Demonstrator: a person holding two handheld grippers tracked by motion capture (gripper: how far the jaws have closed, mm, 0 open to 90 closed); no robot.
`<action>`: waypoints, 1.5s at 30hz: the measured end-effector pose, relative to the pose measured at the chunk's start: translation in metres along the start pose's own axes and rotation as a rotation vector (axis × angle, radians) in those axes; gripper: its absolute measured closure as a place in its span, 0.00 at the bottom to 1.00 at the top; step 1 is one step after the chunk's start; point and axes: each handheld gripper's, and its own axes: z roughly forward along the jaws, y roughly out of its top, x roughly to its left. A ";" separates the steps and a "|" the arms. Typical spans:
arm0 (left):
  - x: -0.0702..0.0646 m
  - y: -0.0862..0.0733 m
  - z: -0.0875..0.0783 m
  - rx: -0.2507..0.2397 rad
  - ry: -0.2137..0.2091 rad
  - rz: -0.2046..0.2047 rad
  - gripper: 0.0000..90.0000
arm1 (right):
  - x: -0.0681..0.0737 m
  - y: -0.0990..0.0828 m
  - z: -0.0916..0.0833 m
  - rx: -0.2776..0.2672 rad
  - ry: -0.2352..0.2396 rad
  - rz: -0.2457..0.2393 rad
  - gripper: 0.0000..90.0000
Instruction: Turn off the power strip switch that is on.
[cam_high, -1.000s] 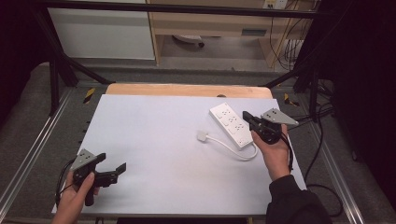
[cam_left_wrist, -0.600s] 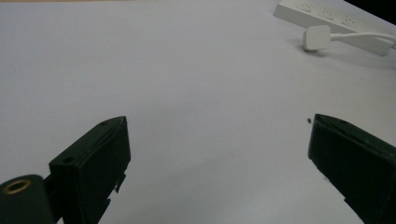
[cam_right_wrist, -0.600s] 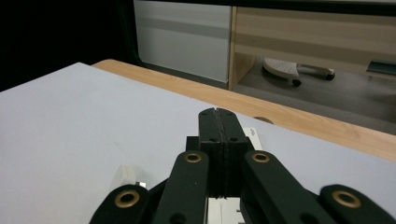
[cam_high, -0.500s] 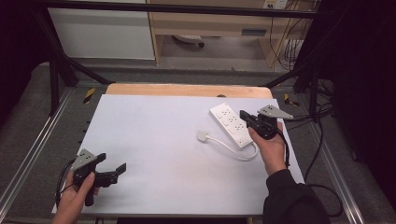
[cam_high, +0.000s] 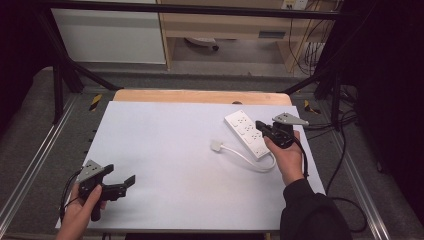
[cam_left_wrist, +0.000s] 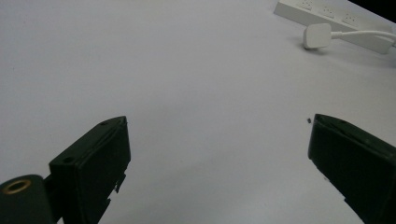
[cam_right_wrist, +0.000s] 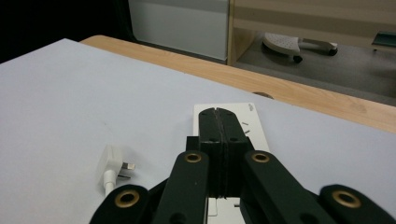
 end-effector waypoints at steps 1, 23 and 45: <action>0.000 0.000 0.000 0.003 0.001 0.004 0.06 | 0.001 -0.001 0.001 0.010 -0.003 -0.008 1.00; -0.001 0.000 0.000 0.002 -0.005 0.015 0.06 | 0.003 -0.019 0.025 0.094 0.006 -0.010 1.00; -0.002 0.000 0.000 0.004 -0.012 0.024 0.06 | -0.002 -0.035 0.053 0.195 -0.014 -0.027 1.00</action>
